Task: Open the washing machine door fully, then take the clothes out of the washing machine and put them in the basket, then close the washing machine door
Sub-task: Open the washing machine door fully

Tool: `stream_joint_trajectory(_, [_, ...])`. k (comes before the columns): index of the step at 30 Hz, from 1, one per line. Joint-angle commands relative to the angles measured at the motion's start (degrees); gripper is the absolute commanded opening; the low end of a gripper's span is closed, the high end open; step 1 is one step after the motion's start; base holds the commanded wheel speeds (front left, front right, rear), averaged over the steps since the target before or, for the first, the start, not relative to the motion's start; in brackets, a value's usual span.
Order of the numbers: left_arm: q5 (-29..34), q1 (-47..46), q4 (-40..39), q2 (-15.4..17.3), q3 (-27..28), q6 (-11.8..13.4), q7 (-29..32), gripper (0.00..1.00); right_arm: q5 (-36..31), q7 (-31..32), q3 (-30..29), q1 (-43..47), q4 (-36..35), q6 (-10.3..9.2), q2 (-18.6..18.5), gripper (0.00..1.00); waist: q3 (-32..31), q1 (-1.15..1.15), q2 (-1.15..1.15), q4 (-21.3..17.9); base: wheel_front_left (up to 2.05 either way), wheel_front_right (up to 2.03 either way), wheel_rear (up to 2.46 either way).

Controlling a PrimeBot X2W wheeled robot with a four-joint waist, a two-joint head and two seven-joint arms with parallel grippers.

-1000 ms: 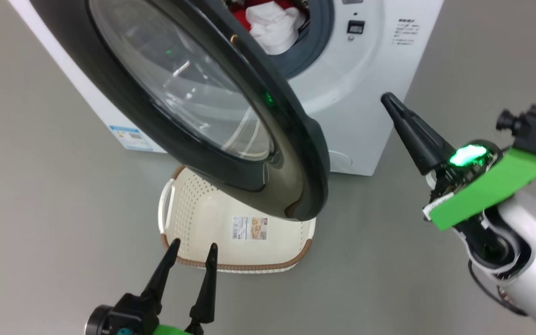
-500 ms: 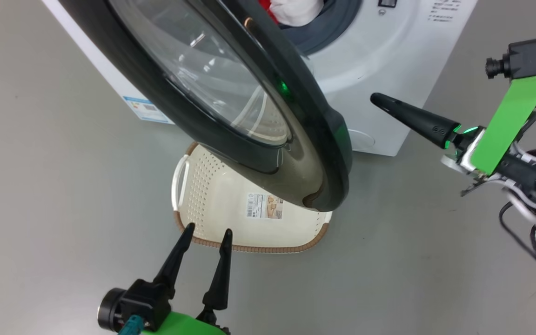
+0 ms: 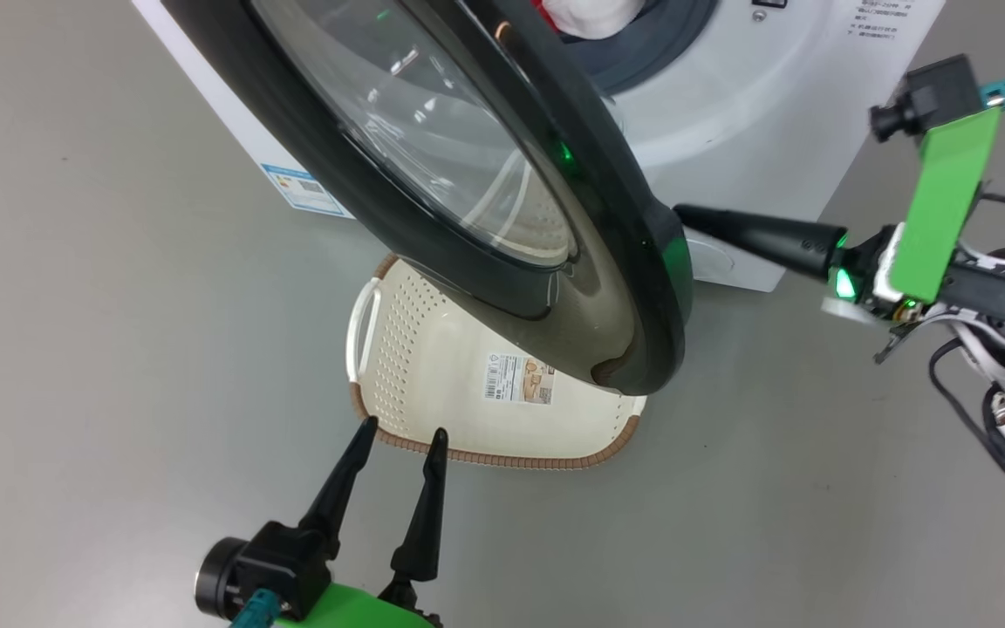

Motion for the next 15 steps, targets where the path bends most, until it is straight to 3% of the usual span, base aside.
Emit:
stream_joint_trajectory(1, [-0.6,-0.7,-1.6,0.6,1.5,0.4,-0.7,1.0,-0.9,0.8,-0.5,1.4,-1.1,0.39,0.6,0.0,-0.2,0.0,0.0,0.2,0.0,0.0,0.0])
stream_joint_trajectory(15, [-1.4,1.0,-1.9,0.6,1.4,1.0,-0.7,1.0,-6.2,5.5,-3.3,8.1,-2.5,0.39,5.6,0.0,-3.3,0.0,0.0,3.1,0.0,0.0,0.0])
